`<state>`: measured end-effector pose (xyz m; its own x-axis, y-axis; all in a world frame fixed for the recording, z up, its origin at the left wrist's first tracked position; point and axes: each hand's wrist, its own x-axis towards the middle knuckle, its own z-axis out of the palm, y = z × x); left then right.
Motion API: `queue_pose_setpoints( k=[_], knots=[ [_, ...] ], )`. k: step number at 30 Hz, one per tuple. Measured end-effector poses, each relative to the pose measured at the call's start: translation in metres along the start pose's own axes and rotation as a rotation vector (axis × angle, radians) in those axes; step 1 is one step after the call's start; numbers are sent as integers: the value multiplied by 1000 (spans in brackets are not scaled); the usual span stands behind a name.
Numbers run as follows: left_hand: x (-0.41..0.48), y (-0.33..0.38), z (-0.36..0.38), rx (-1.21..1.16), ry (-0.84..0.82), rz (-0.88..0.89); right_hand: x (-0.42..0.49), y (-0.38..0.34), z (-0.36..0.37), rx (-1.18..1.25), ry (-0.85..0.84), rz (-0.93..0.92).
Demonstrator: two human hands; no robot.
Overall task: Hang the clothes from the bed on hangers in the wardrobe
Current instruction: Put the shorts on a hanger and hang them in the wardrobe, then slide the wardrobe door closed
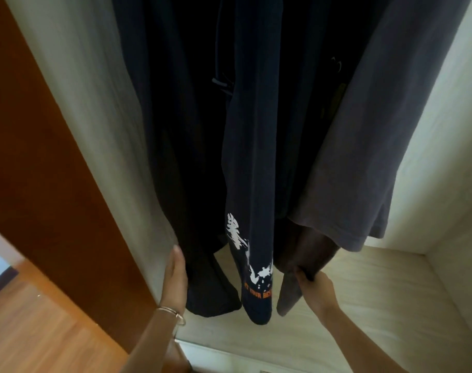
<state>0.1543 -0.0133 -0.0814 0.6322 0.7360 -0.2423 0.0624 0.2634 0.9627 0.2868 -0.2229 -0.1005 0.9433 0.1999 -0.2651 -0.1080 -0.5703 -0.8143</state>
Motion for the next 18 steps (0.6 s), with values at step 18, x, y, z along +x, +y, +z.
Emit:
queue_pose_setpoints(
  k=[18],
  knots=[
    [-171,-175,60,947,-287,-326,-70,222,-150,-30,-453,268]
  ],
)
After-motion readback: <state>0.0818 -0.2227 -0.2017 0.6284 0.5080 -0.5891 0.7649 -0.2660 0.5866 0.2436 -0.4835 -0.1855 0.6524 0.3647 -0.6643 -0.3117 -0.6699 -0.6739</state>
